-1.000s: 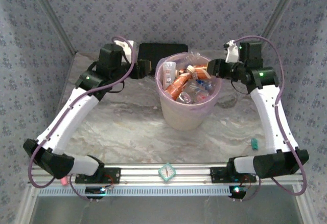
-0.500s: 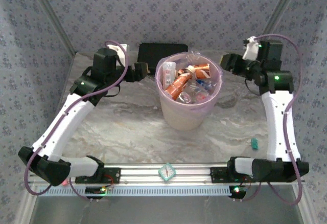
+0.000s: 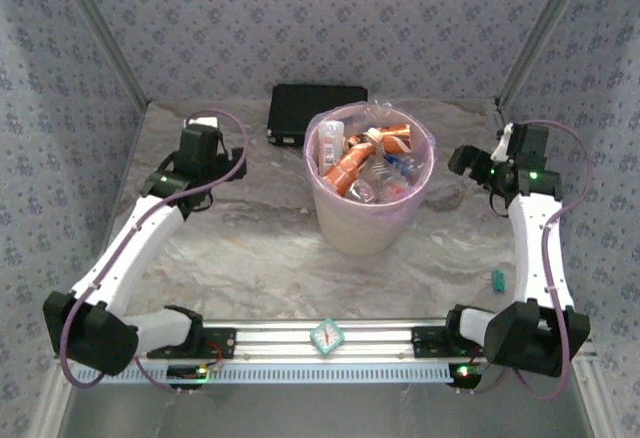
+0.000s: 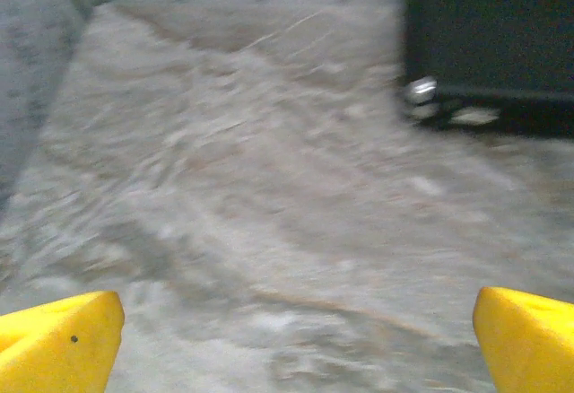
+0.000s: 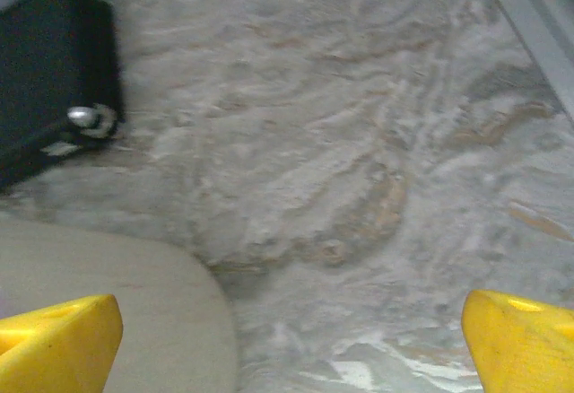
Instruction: Put the plastic bottles in the bin
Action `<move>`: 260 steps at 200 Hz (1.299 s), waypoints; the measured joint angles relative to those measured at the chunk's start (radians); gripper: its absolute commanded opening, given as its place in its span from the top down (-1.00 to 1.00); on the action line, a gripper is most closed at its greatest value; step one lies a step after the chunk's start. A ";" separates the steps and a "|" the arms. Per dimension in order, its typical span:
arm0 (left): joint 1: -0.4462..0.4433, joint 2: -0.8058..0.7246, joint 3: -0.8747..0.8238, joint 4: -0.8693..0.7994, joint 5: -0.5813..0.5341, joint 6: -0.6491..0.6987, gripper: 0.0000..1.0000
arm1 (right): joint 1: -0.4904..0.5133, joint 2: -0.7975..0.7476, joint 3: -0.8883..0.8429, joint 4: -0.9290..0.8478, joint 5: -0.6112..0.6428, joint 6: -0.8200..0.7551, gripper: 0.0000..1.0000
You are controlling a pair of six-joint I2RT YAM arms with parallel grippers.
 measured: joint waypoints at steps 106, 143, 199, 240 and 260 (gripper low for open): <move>0.235 0.146 -0.478 0.582 -0.166 0.119 -0.99 | 0.164 0.239 -0.450 0.585 0.444 0.003 -0.98; 0.255 0.166 -0.562 0.766 -0.136 0.138 -0.99 | 0.208 0.294 -0.474 0.740 0.486 -0.011 -0.97; 0.365 0.230 -0.581 0.940 0.002 0.125 -0.99 | 0.272 0.281 -0.588 1.053 0.537 -0.123 -0.98; 0.368 0.258 -0.582 1.019 0.080 0.118 -1.00 | 0.249 0.278 -0.688 1.270 0.525 -0.178 -0.98; 0.367 0.264 -0.583 1.041 0.095 0.119 -1.00 | 0.243 0.286 -0.697 1.321 0.514 -0.196 -0.99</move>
